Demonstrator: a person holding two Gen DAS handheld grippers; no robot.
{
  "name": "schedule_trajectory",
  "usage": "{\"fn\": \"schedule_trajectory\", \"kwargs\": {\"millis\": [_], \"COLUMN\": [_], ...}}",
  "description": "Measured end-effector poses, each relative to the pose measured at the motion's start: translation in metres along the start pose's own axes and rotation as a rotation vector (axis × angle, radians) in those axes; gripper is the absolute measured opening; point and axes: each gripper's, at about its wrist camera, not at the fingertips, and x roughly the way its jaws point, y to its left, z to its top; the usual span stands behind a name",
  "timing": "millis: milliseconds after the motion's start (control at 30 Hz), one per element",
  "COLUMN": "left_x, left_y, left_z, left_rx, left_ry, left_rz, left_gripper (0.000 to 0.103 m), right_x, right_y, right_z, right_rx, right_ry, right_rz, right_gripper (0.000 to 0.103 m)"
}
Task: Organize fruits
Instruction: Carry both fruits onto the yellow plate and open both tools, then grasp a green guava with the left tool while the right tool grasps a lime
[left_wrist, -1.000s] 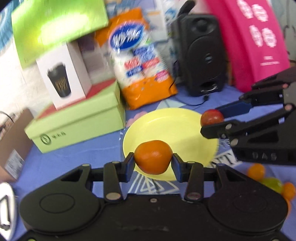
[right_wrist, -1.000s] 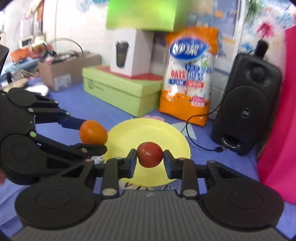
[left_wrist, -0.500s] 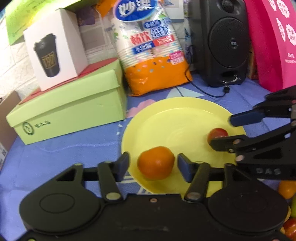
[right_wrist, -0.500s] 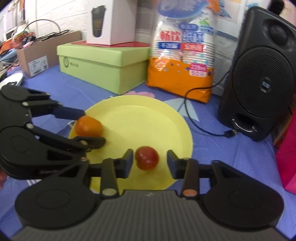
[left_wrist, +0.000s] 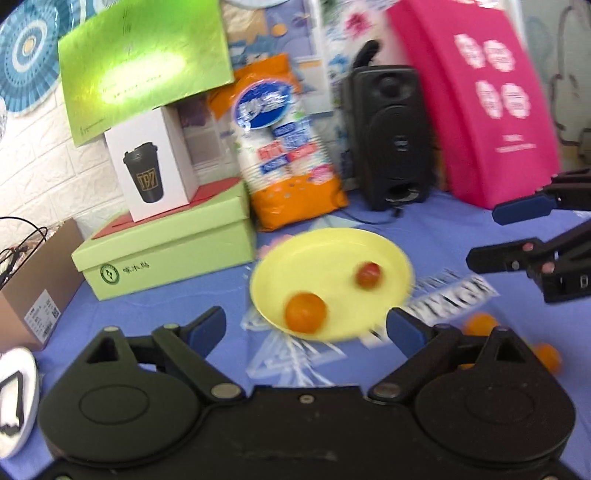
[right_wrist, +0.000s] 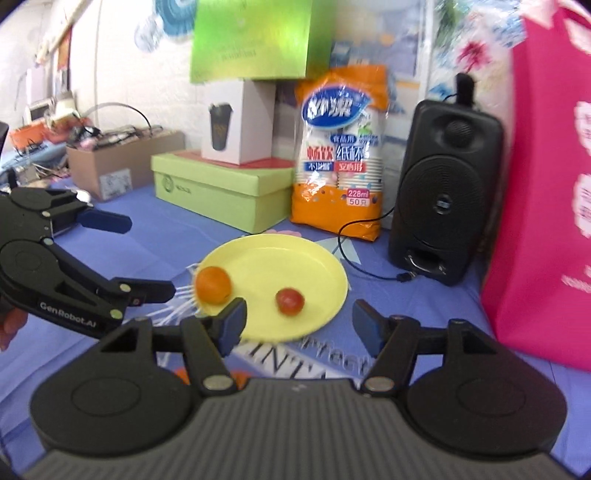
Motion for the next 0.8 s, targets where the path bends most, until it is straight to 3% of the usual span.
{"fn": "schedule_trajectory", "kwargs": {"millis": [100, 200, 300, 400, 533, 667, 767, 800], "left_x": [-0.022, -0.039, -0.037, -0.022, -0.005, 0.001, 0.006, 0.008], "left_y": [-0.018, -0.039, -0.063, -0.077, -0.083, -0.081, -0.077, -0.076], "left_z": [-0.023, -0.045, -0.061, -0.067, -0.076, -0.077, -0.077, -0.076], "left_rx": [-0.011, -0.021, 0.032, 0.083, 0.075, 0.073, 0.054, 0.051], "left_ry": [0.017, 0.024, 0.044, 0.064, 0.105, 0.097, 0.106, 0.107], "left_rz": [-0.020, -0.044, -0.066, -0.063, -0.096, -0.106, -0.116, -0.117], "left_gripper": [0.086, 0.086, 0.086, 0.078, 0.069, 0.068, 0.053, 0.043], "right_x": [-0.037, -0.065, -0.082, -0.084, -0.082, -0.073, -0.063, -0.061], "right_y": [0.002, 0.004, 0.011, 0.028, 0.043, 0.045, 0.042, 0.042], "right_z": [-0.028, -0.056, -0.083, -0.106, -0.121, -0.120, -0.115, -0.115], "right_rx": [0.036, 0.078, 0.088, 0.021, -0.059, -0.101, -0.119, -0.124], "right_ry": [-0.020, -0.009, 0.005, 0.067, 0.111, 0.117, 0.127, 0.128], "right_rz": [0.017, 0.010, 0.035, 0.026, 0.017, 0.017, 0.018, 0.019], "right_gripper": [0.063, 0.063, 0.066, 0.067, 0.067, 0.074, 0.075, 0.075]}}
